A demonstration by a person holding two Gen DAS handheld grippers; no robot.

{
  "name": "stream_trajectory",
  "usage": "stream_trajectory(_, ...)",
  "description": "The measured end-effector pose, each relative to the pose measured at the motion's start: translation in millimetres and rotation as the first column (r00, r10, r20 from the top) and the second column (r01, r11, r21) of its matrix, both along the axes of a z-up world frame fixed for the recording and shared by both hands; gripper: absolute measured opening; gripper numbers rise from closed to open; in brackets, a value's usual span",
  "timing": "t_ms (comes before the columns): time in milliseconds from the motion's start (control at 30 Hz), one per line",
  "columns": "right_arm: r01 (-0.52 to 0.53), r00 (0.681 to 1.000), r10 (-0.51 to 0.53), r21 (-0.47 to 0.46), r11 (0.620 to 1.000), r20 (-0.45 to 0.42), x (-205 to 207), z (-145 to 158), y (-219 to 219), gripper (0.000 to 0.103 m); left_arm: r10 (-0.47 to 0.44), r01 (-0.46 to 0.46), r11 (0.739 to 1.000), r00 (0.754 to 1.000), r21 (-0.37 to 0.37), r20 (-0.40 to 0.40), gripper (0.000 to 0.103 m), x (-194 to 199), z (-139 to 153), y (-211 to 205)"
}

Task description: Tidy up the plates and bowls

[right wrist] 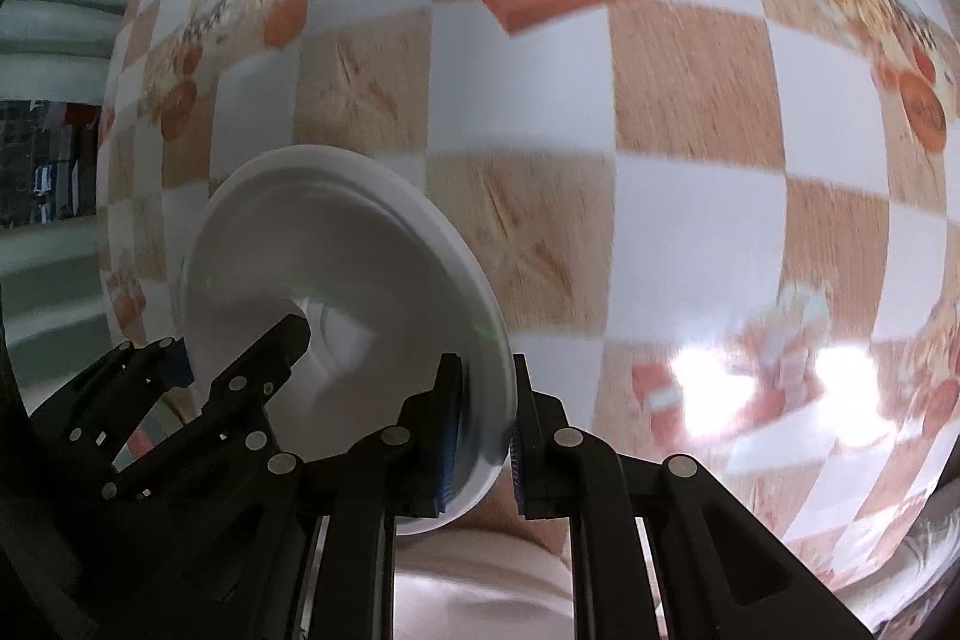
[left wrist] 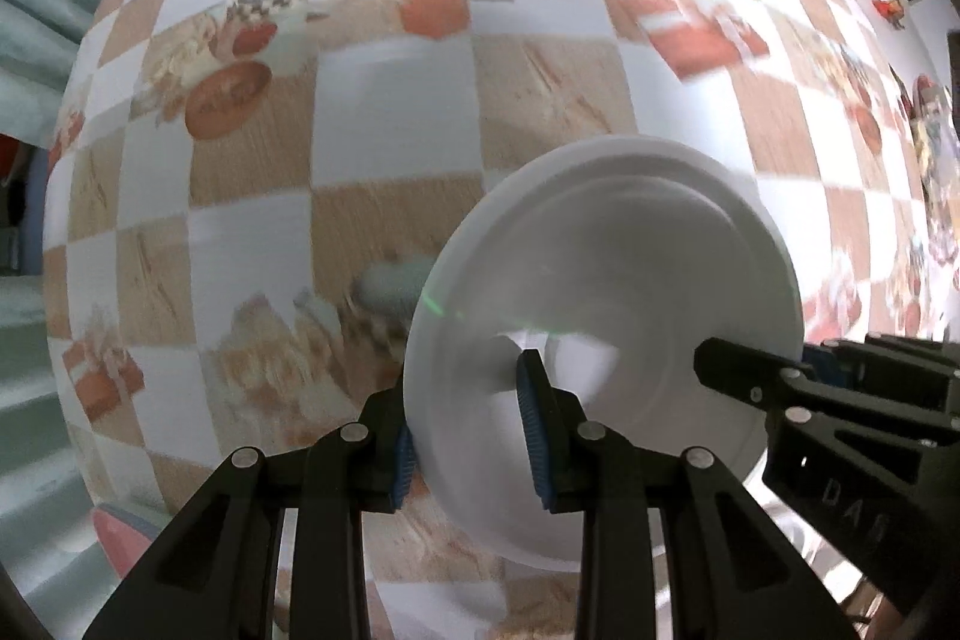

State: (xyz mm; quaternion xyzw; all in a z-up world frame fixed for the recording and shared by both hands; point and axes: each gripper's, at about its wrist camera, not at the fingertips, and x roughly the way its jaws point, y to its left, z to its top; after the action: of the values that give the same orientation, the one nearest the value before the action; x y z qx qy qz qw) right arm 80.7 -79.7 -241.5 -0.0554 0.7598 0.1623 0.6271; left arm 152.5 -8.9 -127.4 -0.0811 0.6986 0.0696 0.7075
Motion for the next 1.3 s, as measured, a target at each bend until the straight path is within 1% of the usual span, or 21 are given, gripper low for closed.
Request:
stream_trajectory(133,0.005,1.000,-0.005,-0.008,1.000,-0.003,-19,-2,-5,0.015,-0.003,0.003,1.000,1.000,-0.011,-0.005,0.033,-29,-7,-21)
stream_trajectory(200,0.005,1.000,-0.005,-0.009,1.000,0.003,-24,-3,-4,0.015,-0.007,0.007,1.000,1.000,-0.001,0.003,0.034,-37,-9,-28)
stream_trajectory(233,0.004,1.000,-0.004,-0.011,1.000,0.007,-27,-4,-1,0.016,-0.015,0.015,1.000,1.000,0.007,0.004,0.034,-38,-8,-28)
stream_trajectory(300,0.012,1.000,-0.012,-0.011,1.000,0.005,-29,-4,0,0.016,-0.013,0.013,1.000,1.000,0.002,-0.001,0.034,-37,-11,-30)
stream_trajectory(367,0.007,1.000,-0.007,-0.012,1.000,0.007,-27,-3,-6,0.016,-0.003,0.003,1.000,1.000,-0.006,-0.005,0.035,-37,-12,-33)
stream_trajectory(433,0.007,1.000,-0.007,-0.011,1.000,0.010,-23,1,-21,0.016,-0.002,0.002,1.000,1.000,0.006,-0.003,0.035,-36,-12,-36)
stream_trajectory(500,0.019,1.000,-0.019,0.001,1.000,0.012,-15,8,-30,0.016,-0.002,0.002,1.000,1.000,0.015,0.006,0.035,-25,2,-15)
stream_trajectory(567,0.030,0.999,-0.030,0.017,0.999,0.026,-15,16,-37,0.016,-0.002,0.001,1.000,1.000,0.020,0.030,0.035,-21,13,-16)
stream_trajectory(767,0.046,0.997,-0.050,0.055,0.997,0.067,-7,40,-41,0.016,-0.013,0.009,0.999,0.996,0.041,0.089,0.035,-11,46,-16)
stream_trajectory(900,0.049,0.994,-0.054,0.055,0.997,0.090,-14,58,-54,0.017,-0.048,0.044,0.998,0.992,0.043,0.115,0.035,-12,65,-29)
stream_trajectory(967,0.063,0.993,-0.067,0.053,0.997,0.095,-18,67,-65,0.017,-0.073,0.069,0.997,0.990,0.037,0.122,0.035,-16,80,-39)
stream_trajectory(1000,0.067,0.992,-0.071,0.049,0.997,0.099,-23,73,-66,0.017,-0.093,0.089,0.995,0.988,0.034,0.125,0.035,-21,84,-45)
stream_trajectory(1100,0.090,0.990,-0.094,0.033,0.995,0.108,-37,84,-82,0.017,-0.145,0.142,0.989,0.981,0.031,0.129,0.035,-39,108,-70)
stream_trajectory(1167,0.112,0.988,-0.113,0.019,0.994,0.109,-48,91,-89,0.017,-0.180,0.178,0.984,0.976,0.023,0.125,0.035,-51,112,-81)
stream_trajectory(1300,0.160,0.983,-0.159,-0.004,0.987,0.096,-74,95,-108,0.017,-0.241,0.242,0.970,0.965,-0.003,0.105,0.035,-72,106,-98)
